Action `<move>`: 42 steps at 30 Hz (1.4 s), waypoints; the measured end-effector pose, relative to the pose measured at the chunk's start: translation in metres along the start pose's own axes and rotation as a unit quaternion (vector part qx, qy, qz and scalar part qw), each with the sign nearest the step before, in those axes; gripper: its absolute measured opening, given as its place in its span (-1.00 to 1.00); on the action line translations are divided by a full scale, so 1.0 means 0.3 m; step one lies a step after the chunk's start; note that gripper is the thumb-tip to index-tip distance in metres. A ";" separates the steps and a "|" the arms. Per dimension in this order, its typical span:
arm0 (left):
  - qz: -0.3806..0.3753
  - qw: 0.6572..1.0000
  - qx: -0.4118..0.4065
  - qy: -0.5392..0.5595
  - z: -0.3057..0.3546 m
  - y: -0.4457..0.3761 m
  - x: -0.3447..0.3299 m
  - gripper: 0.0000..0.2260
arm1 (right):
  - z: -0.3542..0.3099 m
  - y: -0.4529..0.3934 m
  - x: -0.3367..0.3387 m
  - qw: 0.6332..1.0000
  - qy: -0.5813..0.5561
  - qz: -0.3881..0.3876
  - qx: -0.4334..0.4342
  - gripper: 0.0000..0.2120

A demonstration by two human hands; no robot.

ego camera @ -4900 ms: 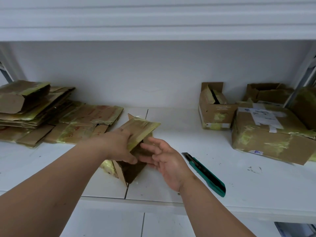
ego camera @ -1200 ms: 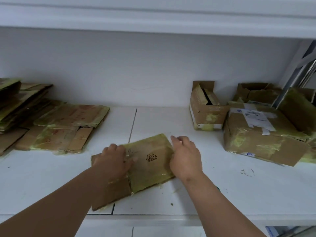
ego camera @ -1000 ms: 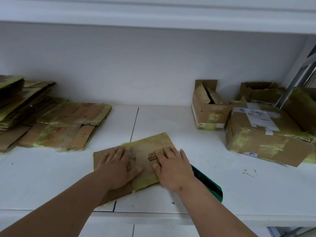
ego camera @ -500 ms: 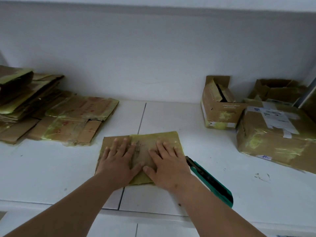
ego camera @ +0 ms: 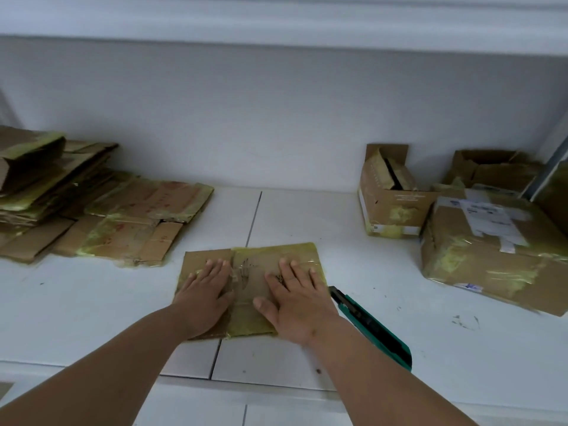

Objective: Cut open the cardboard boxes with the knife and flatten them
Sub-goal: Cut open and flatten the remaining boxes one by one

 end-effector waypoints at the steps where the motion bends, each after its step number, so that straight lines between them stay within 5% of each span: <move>1: 0.004 1.000 0.004 0.004 -0.003 0.002 -0.002 -0.42 | 0.001 -0.001 -0.002 1.000 0.000 -0.002 0.001 -0.07; 4: 0.020 0.999 0.030 0.010 -0.013 0.012 -0.012 -0.40 | 0.008 -0.003 -0.007 1.000 0.016 0.005 0.000 -0.18; 10: 0.087 0.989 0.121 -0.009 0.023 0.071 -0.043 -0.39 | 0.002 0.013 -0.013 0.999 0.021 0.032 0.006 -0.06; 14: 0.129 0.972 0.191 0.036 0.022 0.093 -0.043 -0.34 | 0.003 0.016 -0.020 0.999 0.029 0.037 0.008 -0.22; 19: 0.199 0.917 0.291 0.187 0.015 0.122 0.000 -0.44 | 0.005 0.029 -0.020 0.999 0.024 0.040 0.014 -0.23; 23: 0.222 0.908 0.303 0.183 0.025 0.144 0.067 -0.65 | 0.002 0.028 -0.026 0.999 0.023 0.042 0.017 -0.29; 27: 0.274 0.852 0.357 0.269 -0.017 0.176 0.085 -0.70 | -0.002 0.045 -0.022 0.998 0.017 0.052 0.041 -0.30; 30: 0.302 0.821 0.351 0.335 -0.043 0.207 0.078 -0.83 | -0.012 0.055 -0.007 0.998 0.006 0.047 0.049 -0.30; 35: 0.357 0.777 0.291 0.430 -0.058 0.231 0.127 -0.73 | -0.065 0.081 0.040 0.993 -0.101 0.061 0.021 -0.35; 39: 0.399 0.780 0.204 0.437 -0.110 0.287 0.228 -0.71 | -0.106 0.103 0.097 0.957 -0.227 0.175 -0.050 -0.31; 42: 0.398 0.796 0.158 0.427 -0.185 0.346 0.289 -0.68 | -0.133 0.105 0.140 0.908 -0.368 0.154 -0.131 -0.21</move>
Point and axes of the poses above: each hand's wrist, its own y-axis away from the middle knuckle, its own x-axis out of the back of the hand, z = x × y, the point moved 2 cm from there along -y, towards the middle knuckle, and after that the axes turned 15 degrees about -x, right-handed, at the moved point
